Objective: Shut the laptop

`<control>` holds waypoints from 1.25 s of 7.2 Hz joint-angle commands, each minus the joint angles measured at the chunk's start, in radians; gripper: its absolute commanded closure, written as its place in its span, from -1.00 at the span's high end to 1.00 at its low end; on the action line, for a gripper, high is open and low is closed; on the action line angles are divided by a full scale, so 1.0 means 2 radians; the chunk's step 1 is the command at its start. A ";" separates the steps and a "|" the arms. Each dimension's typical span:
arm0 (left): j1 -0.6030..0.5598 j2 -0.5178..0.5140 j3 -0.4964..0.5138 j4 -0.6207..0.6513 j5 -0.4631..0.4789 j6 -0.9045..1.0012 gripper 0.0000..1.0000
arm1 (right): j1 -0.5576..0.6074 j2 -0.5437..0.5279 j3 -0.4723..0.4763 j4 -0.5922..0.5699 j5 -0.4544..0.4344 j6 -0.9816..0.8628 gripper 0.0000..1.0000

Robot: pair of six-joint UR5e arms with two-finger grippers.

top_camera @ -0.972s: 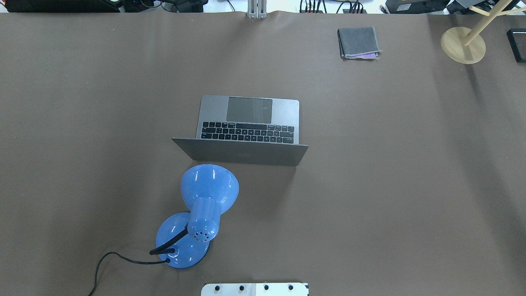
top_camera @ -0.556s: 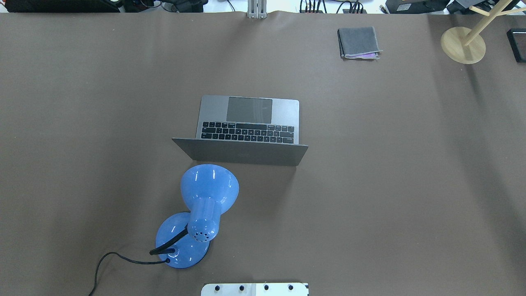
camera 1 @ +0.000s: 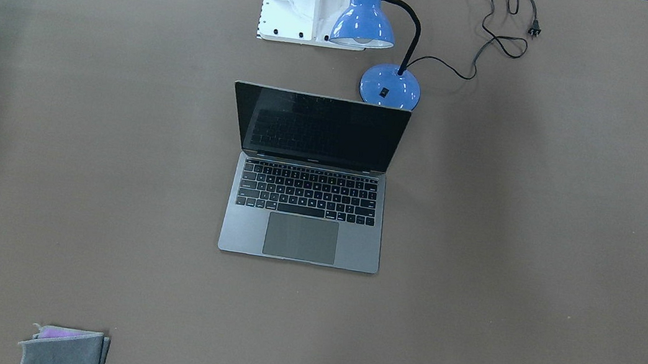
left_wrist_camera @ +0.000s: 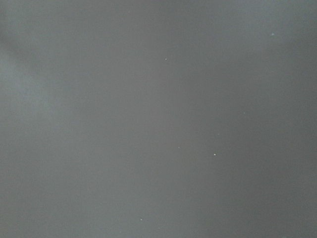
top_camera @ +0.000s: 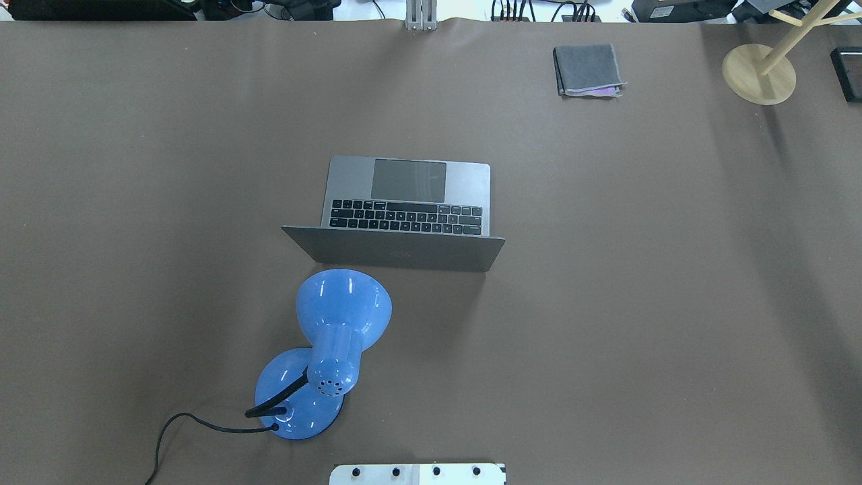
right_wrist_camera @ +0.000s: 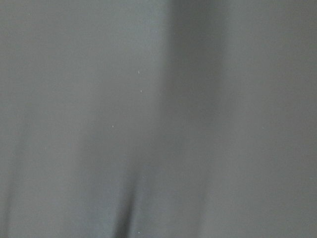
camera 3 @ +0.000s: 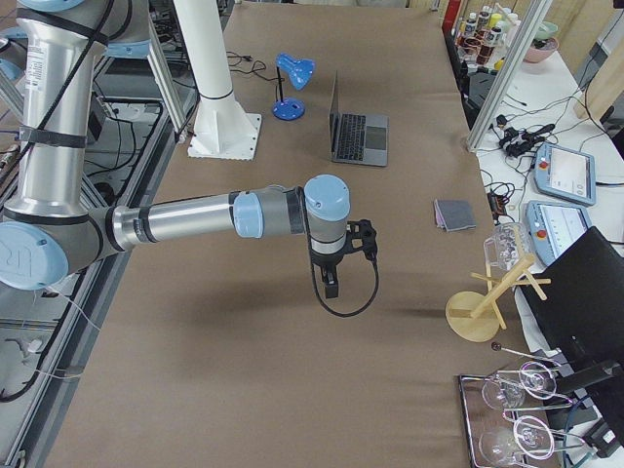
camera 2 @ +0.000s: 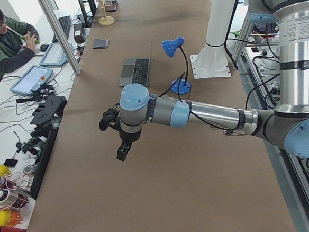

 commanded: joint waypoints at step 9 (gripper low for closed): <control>0.167 -0.007 0.044 -0.311 -0.050 -0.279 0.96 | -0.244 0.013 0.008 0.435 -0.057 0.529 0.95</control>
